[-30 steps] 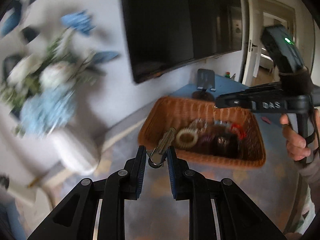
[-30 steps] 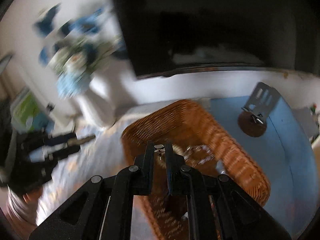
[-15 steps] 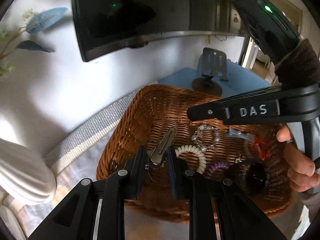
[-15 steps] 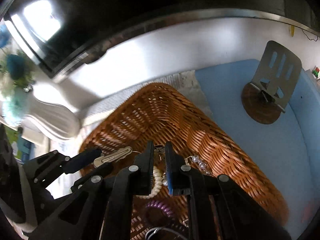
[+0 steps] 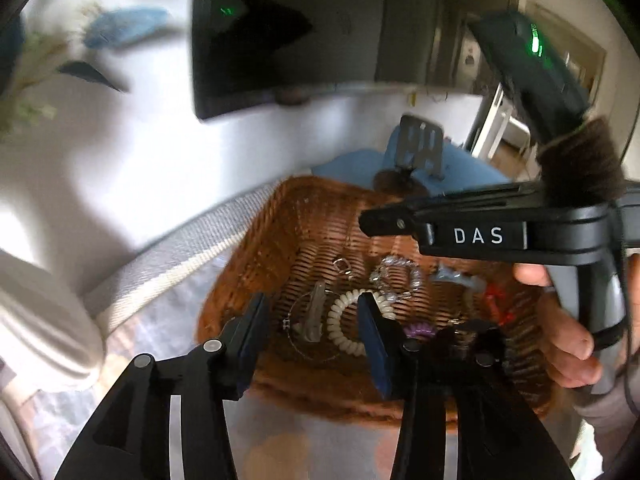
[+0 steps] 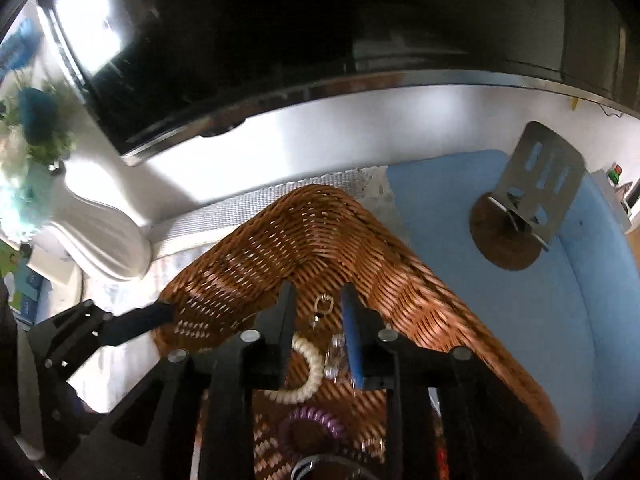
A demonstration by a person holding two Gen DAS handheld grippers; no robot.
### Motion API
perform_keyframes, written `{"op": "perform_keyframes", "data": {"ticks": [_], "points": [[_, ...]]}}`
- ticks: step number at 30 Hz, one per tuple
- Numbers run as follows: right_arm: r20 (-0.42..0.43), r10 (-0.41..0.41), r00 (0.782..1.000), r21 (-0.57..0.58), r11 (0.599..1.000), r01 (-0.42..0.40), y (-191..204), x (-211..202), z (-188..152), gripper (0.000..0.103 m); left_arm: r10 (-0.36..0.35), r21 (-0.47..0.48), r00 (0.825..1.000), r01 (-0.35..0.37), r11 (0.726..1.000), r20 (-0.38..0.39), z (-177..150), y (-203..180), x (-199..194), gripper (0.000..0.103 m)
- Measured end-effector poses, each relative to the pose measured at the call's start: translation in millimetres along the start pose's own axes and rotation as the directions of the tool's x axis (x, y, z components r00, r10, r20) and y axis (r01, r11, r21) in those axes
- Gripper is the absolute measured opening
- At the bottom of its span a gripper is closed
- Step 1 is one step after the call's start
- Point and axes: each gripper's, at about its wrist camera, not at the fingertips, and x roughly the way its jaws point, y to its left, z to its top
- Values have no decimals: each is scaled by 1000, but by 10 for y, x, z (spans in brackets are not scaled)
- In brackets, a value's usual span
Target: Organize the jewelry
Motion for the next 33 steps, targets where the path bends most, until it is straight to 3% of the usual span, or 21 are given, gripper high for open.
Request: {"op": "perform_keyframes", "data": {"ticks": [5,7,9,12,14,16,17,20,23,26,29,33], "points": [[64,33,997,17,999,-34,59,-564,-222,26,24,7,998,-25,1000,62,-105,-131,-653,49],[94,51,994,11,999,-53,133,-797,-346,28,25,16,996,-26,1000,89,-176,-208,-917,52],[144,55,988,-8,998,-55,246,-1131,-572,33,31,23,990,-34,999,136,-321,-323,-1277,63],[210,48,977,-55,998,-37,443,-1543,-892,35,53,21,980,-58,998,193,-511,-483,-1653,65],[243,42,969,-78,997,-24,552,-1781,-1105,46,73,13,970,-78,997,231,-693,-615,-1926,66],[276,39,960,-83,996,-16,653,-1992,-1338,65,103,-1,960,-106,994,260,-887,-744,-2152,71],[303,34,952,-80,997,-10,695,-2099,-1460,66,124,-10,955,-126,992,271,-973,-799,-2238,75],[373,-3,928,-67,997,30,789,-2323,-1814,74,155,-29,936,-154,988,317,-1250,-967,-2475,76],[402,-68,913,-35,995,90,860,-2438,-2093,75,198,-68,920,-186,980,338,-1465,-1099,-2634,76],[419,-131,899,4,990,143,883,-2480,-2288,75,280,-122,894,-252,960,351,-1676,-1182,-2807,77],[408,-157,899,38,987,155,869,-2463,-2418,76,375,-157,856,-340,927,356,-1852,-1236,-2879,77],[377,-166,911,72,986,150,863,-2391,-2549,76,446,-213,830,-394,894,336,-1976,-1187,-2893,77]]}}
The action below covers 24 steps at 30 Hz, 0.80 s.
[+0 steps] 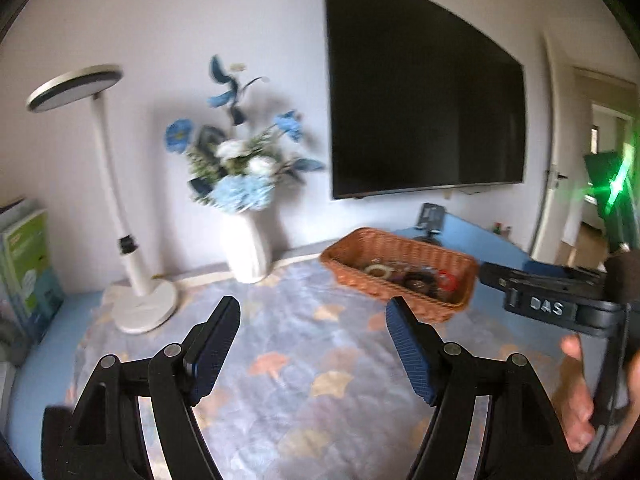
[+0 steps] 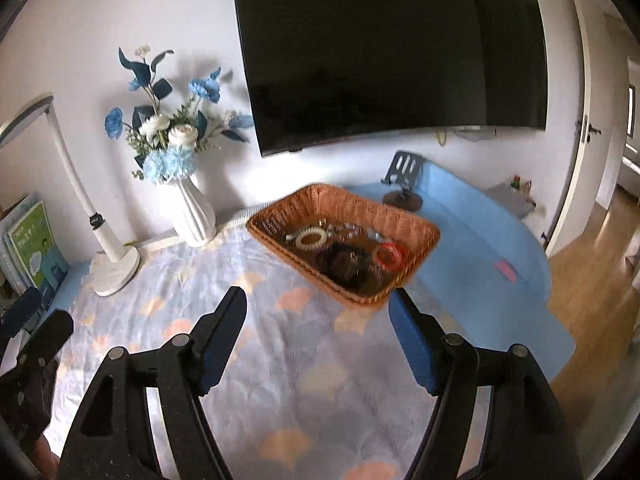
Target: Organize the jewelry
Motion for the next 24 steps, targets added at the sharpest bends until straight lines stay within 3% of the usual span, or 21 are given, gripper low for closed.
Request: {"op": "perform_keyframes", "data": {"ticks": [6,12,24], "points": [[-20,-42,999,-23,999,41,35,0,-180,76,21,-53,999,-23,998,-33,-125,88,33,77],[-43,-67,997,-39,997,65,64,46,-284,76,-11,-89,996,3,996,-88,-221,125,145,77],[-37,-88,995,-68,994,86,123,63,-292,75,-4,-67,997,-1,998,-76,-235,63,147,77]]}}
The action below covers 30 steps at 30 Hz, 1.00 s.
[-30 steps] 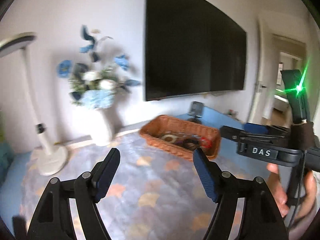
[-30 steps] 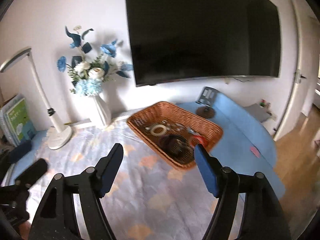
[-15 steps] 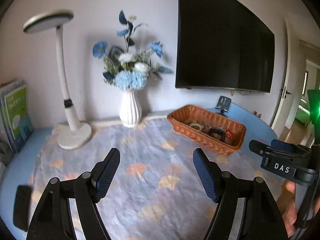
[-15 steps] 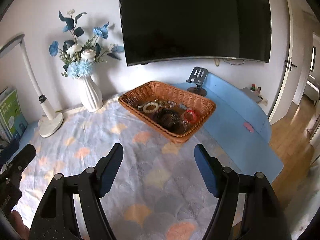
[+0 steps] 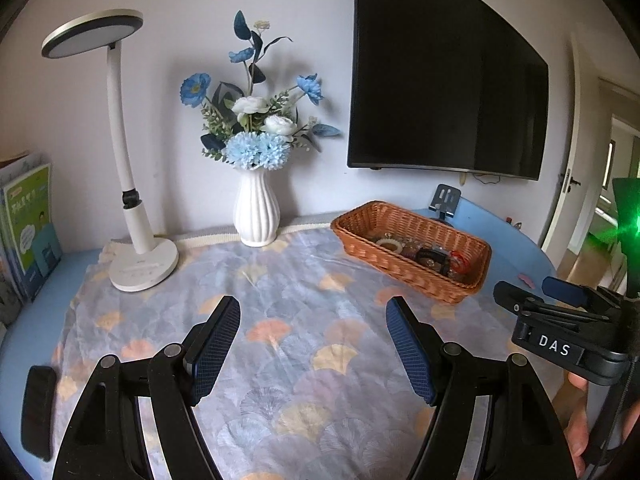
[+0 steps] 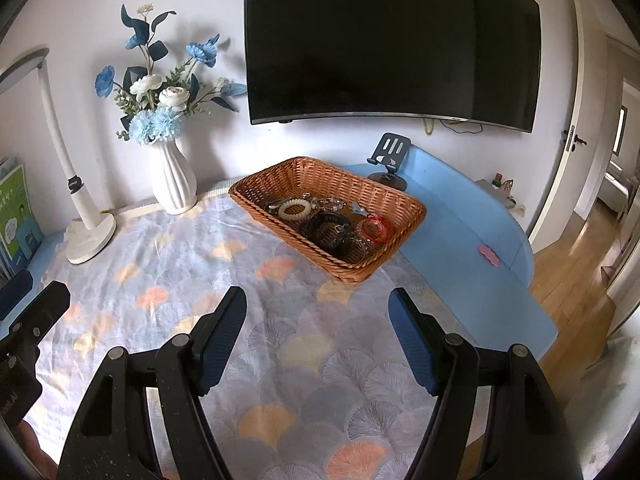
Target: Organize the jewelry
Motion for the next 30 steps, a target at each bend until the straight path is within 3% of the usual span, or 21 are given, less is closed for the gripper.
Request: {"op": "perform_keyframes", "data": {"ticks": [16,30], "points": [[-14,-1,1000,11,1000,1,133,98,-55,76,-20,-80,999,18,997,-35,-106,282,129,77],[-43,-5,999,11,1000,6,141,209,-94,76,-36,-67,997,32,997,-63,-150,223,262,77]]}}
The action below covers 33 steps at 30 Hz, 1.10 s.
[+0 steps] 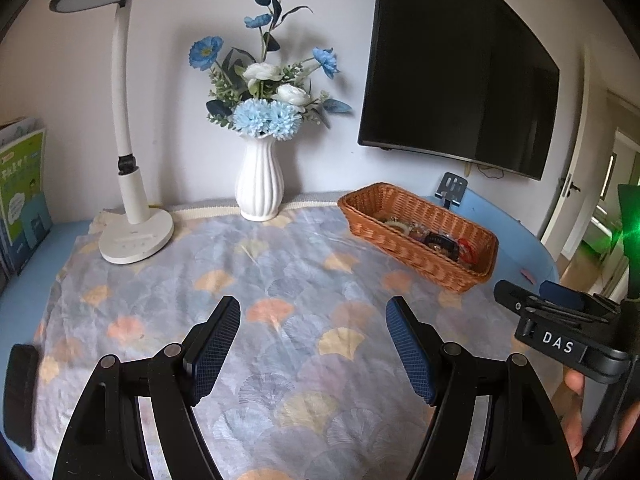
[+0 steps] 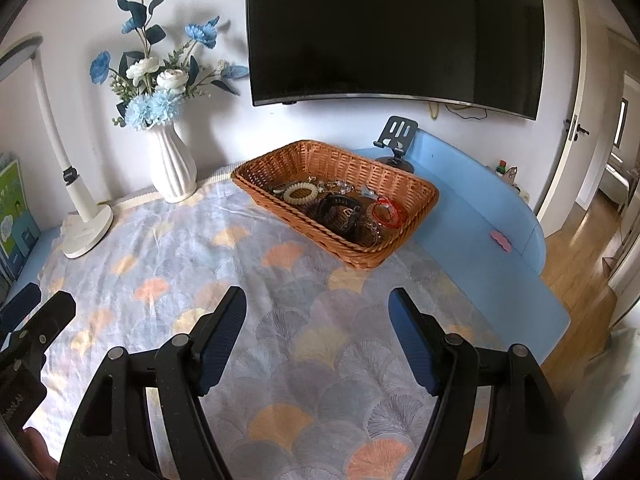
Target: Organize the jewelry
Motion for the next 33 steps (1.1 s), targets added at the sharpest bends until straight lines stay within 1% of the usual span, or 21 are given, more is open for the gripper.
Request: {"op": "perform_keyframes", "data": {"ticks": [4,11,23,33], "points": [[-10,3,1000,-15,1000,-3,40,39,0,75,0,-2,1000,0,1000,-17,-6,-5,46,77],[-1,8,1000,-40,999,-8,119,48,6,76,30,-1,999,-30,1000,-15,19,37,66,77],[-16,11,1000,-34,999,-11,108,124,12,75,52,17,998,-51,999,-33,10,10,141,77],[-29,8,1000,-31,999,-9,105,181,0,75,44,14,998,-44,999,-48,6,16,205,77]]}}
